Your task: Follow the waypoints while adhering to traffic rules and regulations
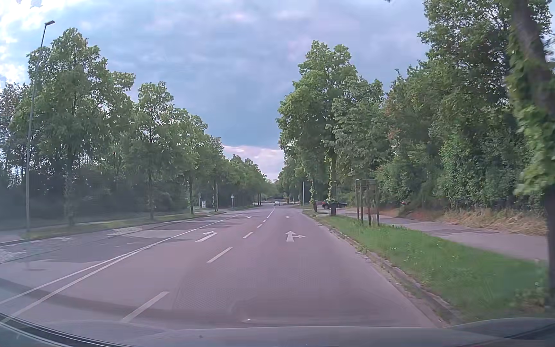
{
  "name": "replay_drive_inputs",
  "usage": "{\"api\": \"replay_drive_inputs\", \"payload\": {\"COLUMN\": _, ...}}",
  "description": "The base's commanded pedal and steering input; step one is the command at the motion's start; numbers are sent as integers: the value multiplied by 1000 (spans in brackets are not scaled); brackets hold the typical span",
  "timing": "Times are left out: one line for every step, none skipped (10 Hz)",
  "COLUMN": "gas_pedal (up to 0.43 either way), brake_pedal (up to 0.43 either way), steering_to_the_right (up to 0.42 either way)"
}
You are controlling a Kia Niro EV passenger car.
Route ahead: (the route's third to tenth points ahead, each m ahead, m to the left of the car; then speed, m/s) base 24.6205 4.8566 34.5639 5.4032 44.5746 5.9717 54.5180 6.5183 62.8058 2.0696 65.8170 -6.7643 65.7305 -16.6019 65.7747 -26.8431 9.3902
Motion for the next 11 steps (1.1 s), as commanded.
{"api": "replay_drive_inputs", "payload": {"gas_pedal": 0, "brake_pedal": 18, "steering_to_the_right": -3}}
{"api": "replay_drive_inputs", "payload": {"gas_pedal": 0, "brake_pedal": 18, "steering_to_the_right": -4}}
{"api": "replay_drive_inputs", "payload": {"gas_pedal": 0, "brake_pedal": 18, "steering_to_the_right": -4}}
{"api": "replay_drive_inputs", "payload": {"gas_pedal": 0, "brake_pedal": 18, "steering_to_the_right": -4}}
{"api": "replay_drive_inputs", "payload": {"gas_pedal": 0, "brake_pedal": 18, "steering_to_the_right": -4}}
{"api": "replay_drive_inputs", "payload": {"gas_pedal": 0, "brake_pedal": 37, "steering_to_the_right": -7}}
{"api": "replay_drive_inputs", "payload": {"gas_pedal": 0, "brake_pedal": 37, "steering_to_the_right": -9}}
{"api": "replay_drive_inputs", "payload": {"gas_pedal": 0, "brake_pedal": 37, "steering_to_the_right": -8}}
{"api": "replay_drive_inputs", "payload": {"gas_pedal": 0, "brake_pedal": 37, "steering_to_the_right": -7}}
{"api": "replay_drive_inputs", "payload": {"gas_pedal": 0, "brake_pedal": 37, "steering_to_the_right": -6}}
{"api": "replay_drive_inputs", "payload": {"gas_pedal": 0, "brake_pedal": 49, "steering_to_the_right": -7}}
